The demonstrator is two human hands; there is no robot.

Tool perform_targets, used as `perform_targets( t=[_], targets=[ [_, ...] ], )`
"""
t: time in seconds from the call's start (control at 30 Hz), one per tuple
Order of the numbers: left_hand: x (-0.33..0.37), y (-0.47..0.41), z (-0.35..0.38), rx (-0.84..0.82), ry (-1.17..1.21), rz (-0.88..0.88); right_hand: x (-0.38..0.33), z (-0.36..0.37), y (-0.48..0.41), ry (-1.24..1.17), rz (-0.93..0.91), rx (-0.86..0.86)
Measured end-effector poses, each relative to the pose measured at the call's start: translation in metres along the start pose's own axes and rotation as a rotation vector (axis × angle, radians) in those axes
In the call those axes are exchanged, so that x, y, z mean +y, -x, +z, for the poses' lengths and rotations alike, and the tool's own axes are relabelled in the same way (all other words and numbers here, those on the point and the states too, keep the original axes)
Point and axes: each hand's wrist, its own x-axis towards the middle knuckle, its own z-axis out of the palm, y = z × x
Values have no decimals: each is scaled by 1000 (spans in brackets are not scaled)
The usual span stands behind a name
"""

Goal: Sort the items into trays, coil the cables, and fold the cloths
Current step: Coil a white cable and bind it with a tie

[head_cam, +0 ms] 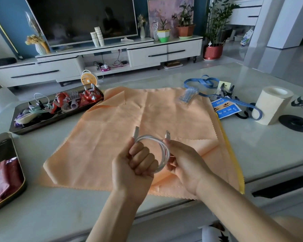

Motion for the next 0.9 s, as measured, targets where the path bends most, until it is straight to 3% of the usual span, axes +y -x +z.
perform_targets(
  t=[0.2, 0.33, 0.53, 0.7, 0.9],
  targets=[
    [-20, -4, 0, 81, -131, -28, -11, 3, 13, -37, 42, -36],
    [-27, -6, -5, 98, -252, -35, -5, 7, 21, 249, -167, -34],
    [-30, -13, -5, 138, -269, -135, 4, 2, 16, 351, -415, 86],
    [-16, -15, -10, 75, -260, -295, 5, -1, 16, 133, -322, 25],
    [-18, -20, 1, 6, -304, -358, -3, -6, 15, 93, -350, -75]
  ],
)
